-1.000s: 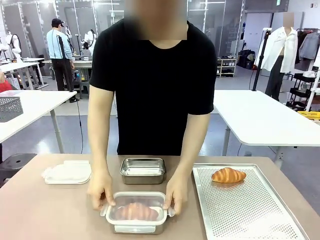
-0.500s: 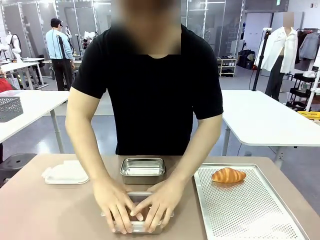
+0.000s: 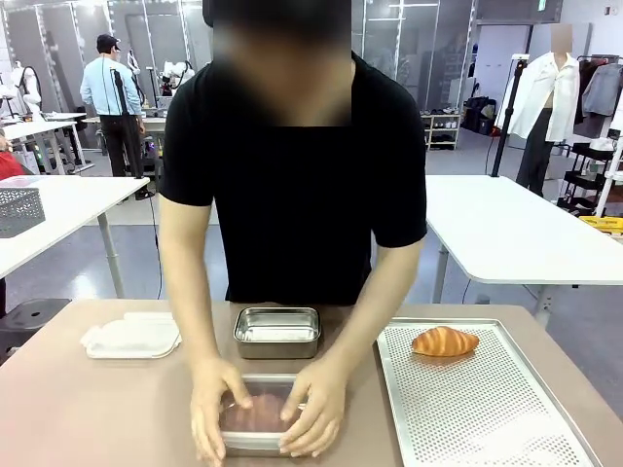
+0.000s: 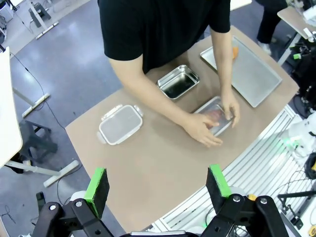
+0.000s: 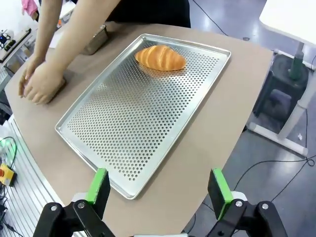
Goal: Place the bread into the airtight container.
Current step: Pick up a Butter Roll and place it into an empty Airtight Container.
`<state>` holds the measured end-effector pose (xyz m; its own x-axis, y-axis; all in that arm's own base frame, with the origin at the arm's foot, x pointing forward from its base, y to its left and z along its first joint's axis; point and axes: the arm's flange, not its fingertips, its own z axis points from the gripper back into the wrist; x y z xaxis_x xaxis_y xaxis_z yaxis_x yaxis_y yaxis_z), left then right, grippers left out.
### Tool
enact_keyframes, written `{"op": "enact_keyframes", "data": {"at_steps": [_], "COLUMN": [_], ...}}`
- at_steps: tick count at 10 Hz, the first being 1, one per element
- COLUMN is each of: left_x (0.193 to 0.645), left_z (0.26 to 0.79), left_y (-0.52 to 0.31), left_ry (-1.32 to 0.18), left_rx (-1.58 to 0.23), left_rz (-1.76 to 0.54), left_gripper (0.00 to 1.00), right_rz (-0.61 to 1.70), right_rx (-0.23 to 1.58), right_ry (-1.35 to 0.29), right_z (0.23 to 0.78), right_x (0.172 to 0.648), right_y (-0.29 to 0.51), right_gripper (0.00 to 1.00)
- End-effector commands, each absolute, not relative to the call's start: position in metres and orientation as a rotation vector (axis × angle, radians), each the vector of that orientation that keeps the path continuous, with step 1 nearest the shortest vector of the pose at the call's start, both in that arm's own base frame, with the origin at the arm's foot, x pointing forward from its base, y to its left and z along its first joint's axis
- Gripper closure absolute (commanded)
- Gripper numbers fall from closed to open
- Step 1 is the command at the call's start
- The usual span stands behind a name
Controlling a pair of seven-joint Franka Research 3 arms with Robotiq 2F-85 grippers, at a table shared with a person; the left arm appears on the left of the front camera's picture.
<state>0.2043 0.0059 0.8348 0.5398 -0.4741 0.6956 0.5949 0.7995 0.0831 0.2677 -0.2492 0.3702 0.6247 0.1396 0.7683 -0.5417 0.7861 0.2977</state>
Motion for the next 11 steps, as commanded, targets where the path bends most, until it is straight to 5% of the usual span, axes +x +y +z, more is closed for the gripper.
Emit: {"op": "enact_keyframes", "data": {"at_steps": [1,11], "left_x": [0.2038,0.2038], "left_z": [0.8358,0.8358], "left_y": [0.0049,0.0049], "left_ry": [-0.773,-0.773], "left_rx": [-0.175,-0.175], "left_rz": [-0.647,-0.647], "left_gripper": [0.0,0.0], "right_rz": [0.419,0.419], "right_rx": [0.554,0.554], "right_ry": [-0.831,-0.831], "right_z": [0.3684,0.3684], "right_x": [0.2706,0.2706], "right_y": [-0.251,-0.251], "right_gripper": [0.0,0.0]}}
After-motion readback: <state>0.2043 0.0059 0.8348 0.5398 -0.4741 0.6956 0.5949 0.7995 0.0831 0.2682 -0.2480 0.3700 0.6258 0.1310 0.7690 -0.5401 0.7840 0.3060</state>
